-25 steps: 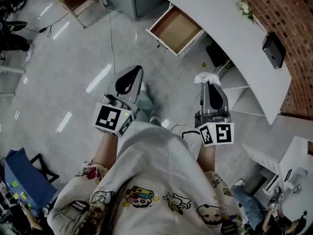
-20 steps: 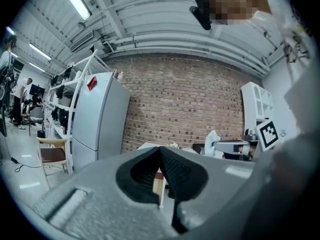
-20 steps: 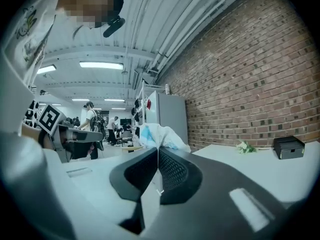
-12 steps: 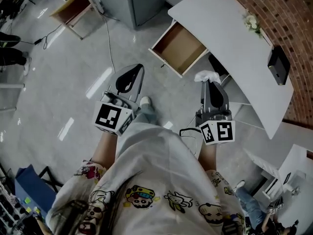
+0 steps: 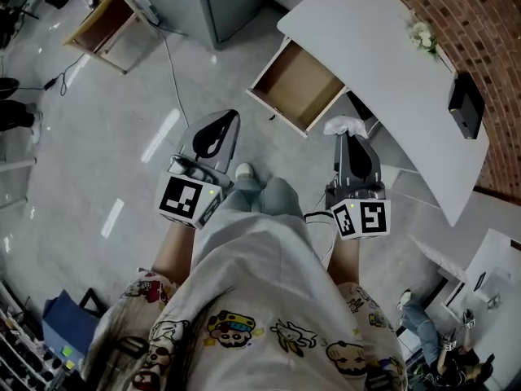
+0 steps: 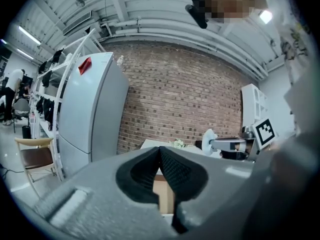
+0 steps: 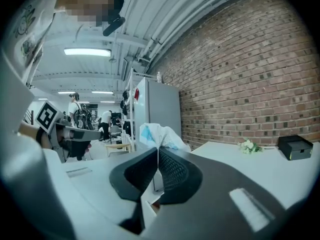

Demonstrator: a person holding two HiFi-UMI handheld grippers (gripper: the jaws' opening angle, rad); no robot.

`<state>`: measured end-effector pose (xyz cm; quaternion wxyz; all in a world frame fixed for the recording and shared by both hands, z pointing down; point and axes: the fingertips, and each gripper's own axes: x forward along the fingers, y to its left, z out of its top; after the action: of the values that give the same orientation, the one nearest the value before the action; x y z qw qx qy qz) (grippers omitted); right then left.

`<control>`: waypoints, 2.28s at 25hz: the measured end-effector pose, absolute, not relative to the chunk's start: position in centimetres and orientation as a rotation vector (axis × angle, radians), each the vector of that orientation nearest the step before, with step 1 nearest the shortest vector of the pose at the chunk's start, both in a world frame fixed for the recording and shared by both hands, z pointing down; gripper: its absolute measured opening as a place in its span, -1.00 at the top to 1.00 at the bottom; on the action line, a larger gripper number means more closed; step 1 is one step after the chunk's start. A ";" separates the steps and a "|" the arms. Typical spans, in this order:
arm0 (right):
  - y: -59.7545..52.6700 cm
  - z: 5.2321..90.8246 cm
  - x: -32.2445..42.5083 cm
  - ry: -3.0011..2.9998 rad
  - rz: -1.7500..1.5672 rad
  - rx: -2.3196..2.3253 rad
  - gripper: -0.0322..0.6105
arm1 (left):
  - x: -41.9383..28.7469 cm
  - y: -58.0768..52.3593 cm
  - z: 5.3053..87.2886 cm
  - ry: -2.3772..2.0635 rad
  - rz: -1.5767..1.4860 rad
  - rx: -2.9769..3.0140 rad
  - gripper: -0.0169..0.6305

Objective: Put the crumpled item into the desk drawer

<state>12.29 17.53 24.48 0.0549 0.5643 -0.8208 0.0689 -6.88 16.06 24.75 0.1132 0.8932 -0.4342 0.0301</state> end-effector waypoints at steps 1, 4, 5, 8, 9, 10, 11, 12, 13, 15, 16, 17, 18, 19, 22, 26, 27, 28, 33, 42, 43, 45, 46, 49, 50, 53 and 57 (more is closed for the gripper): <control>17.2 24.8 12.2 -2.483 0.218 1.709 0.86 | -7.0 15.9 25.3 -1.264 0.100 2.610 0.95; 16.1 26.3 12.4 -2.456 0.253 1.700 0.86 | -6.8 15.0 26.5 -1.251 0.106 2.590 0.95; 15.6 26.8 12.5 -2.450 0.263 1.696 0.86 | -6.7 14.6 26.9 -1.248 0.112 2.592 0.95; 13.9 28.2 12.7 -2.443 0.295 1.678 0.86 | -6.3 13.0 27.5 -1.251 0.115 2.592 0.95; 13.1 28.6 12.8 -2.445 0.308 1.672 0.86 | -6.2 12.2 27.6 -1.257 0.110 2.585 0.95; 12.3 29.0 12.9 -2.449 0.321 1.667 0.86 | -6.1 11.4 27.7 -1.264 0.109 2.577 0.95; 11.3 29.3 13.0 -2.453 0.334 1.660 0.86 | -6.1 10.5 27.8 -1.272 0.111 2.570 0.95; 10.3 29.5 13.1 -2.456 0.343 1.651 0.86 | -5.9 9.6 27.8 -1.279 0.115 2.564 0.95; 9.2 29.6 13.2 -2.458 0.349 1.640 0.86 | -5.8 8.6 27.8 -1.284 0.121 2.560 0.95; 6.9 29.8 13.4 -2.466 0.354 1.614 0.86 | -5.4 6.4 27.6 -1.295 0.119 2.557 0.95; 5.6 29.8 13.5 -2.474 0.356 1.599 0.86 | -5.1 5.3 27.4 -1.302 0.114 2.556 0.95; 4.4 29.8 13.6 -2.482 0.356 1.584 0.86 | -4.9 4.2 27.3 -1.310 0.117 2.557 0.95; 3.2 29.7 13.7 -2.491 0.355 1.569 0.86 | -4.7 3.2 27.2 -1.318 0.123 2.558 0.95; 2.0 29.6 13.8 -2.500 0.351 1.554 0.86 | -4.4 2.1 27.1 -1.329 0.126 2.559 0.95; -1.1 29.3 14.2 -2.528 0.336 1.513 0.86 | -3.6 -0.6 26.7 -1.365 0.114 2.551 0.95; -4.3 29.1 14.6 -2.552 0.316 1.456 0.86 | -3.0 -3.5 26.7 -1.414 0.097 2.530 0.95; -4.9 29.2 14.7 -2.554 0.317 1.445 0.86 | -2.9 -4.0 26.8 -1.421 0.093 2.521 0.95; -5.4 29.3 14.8 -2.555 0.320 1.434 0.86 | -2.8 -4.4 26.9 -1.423 0.089 2.511 0.95; -6.4 30.8 14.6 -2.531 0.350 1.407 0.86 | -2.3 -5.7 27.2 -1.417 0.051 2.492 0.95; -6.0 34.6 13.4 -2.483 0.462 1.397 0.86 | -3.2 -6.0 30.5 -1.368 0.123 2.460 0.95; -5.9 35.4 13.2 -2.472 0.477 1.395 0.86 | -3.3 -5.9 31.1 -1.360 0.137 2.455 0.95; -5.4 36.9 12.9 -2.448 0.512 1.392 0.86 | -3.5 -5.6 32.5 -1.342 0.156 2.440 0.95; -5.3 37.7 12.6 -2.439 0.527 1.387 0.86 | -3.6 -5.7 33.1 -1.339 0.157 2.433 0.95; -5.3 40.0 11.9 -2.421 0.561 1.354 0.86 | -4.0 -6.1 35.0 -1.332 0.178 2.416 0.95; -5.1 40.9 11.7 -2.413 0.571 1.343 0.86 | -4.1 -6.1 35.7 -1.326 0.188 2.413 0.95; -4.7 44.0 11.2 -2.378 0.603 1.310 0.86 | -4.1 -6.2 37.8 -1.308 0.195 2.396 0.95; -4.1 49.0 10.8 -2.322 0.647 1.257 0.86 | -3.9 -5.5 41.5 -1.274 0.230 2.364 0.95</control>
<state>10.77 -4.08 48.99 0.2098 0.4521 -0.8352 0.2325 -3.86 -5.55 41.53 0.2214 0.8554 -0.4608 0.0833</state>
